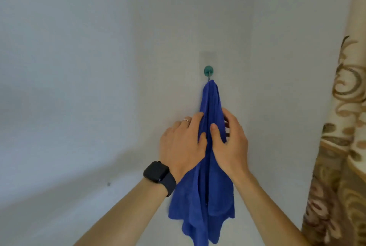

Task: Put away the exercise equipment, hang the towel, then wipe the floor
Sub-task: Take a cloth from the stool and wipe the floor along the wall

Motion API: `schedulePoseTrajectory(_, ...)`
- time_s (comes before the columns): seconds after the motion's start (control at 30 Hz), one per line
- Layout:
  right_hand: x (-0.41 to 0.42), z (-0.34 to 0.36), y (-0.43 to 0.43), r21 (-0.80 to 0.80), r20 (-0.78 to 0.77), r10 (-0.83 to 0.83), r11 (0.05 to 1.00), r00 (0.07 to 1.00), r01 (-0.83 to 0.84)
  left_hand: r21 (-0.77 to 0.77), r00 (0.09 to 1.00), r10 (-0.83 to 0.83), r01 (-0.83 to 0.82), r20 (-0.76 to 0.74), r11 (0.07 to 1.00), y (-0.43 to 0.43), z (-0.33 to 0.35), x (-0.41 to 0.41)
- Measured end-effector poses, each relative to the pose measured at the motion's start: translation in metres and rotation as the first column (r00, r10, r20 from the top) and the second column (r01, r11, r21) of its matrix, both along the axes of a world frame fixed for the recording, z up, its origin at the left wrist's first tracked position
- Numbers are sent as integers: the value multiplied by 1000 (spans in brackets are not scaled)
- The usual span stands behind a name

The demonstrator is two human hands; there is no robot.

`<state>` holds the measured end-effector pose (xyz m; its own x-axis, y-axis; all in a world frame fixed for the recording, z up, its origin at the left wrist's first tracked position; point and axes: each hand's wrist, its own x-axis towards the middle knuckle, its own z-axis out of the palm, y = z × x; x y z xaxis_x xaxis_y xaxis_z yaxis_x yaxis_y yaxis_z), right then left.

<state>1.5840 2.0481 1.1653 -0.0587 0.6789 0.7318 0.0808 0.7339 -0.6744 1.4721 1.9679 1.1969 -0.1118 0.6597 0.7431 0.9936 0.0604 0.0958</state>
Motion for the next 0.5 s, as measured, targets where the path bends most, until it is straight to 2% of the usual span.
schedulePoseTrajectory(0.17, 10, -89, -33, -34, 92, 41, 999, 995, -38, 13, 989, 55, -54, -139, 998, -40, -84, -17)
schedulePoseTrajectory(0.37, 15, -214, -93, -203, 291, 46, 979, 956, 14, -191, 986, 167, -166, -13, 967, -128, -210, -41)
schedulePoseTrajectory(0.43, 12, -251, -118, -283, 428, 146, 959, 892, -22, -312, 966, 252, -223, 54, 923, -167, -254, -48)
schedulePoseTrajectory(0.5, 4, -284, -146, -350, 570, 304, 930, 763, -110, -442, 929, 360, -287, 89, 850, -214, -297, -55)
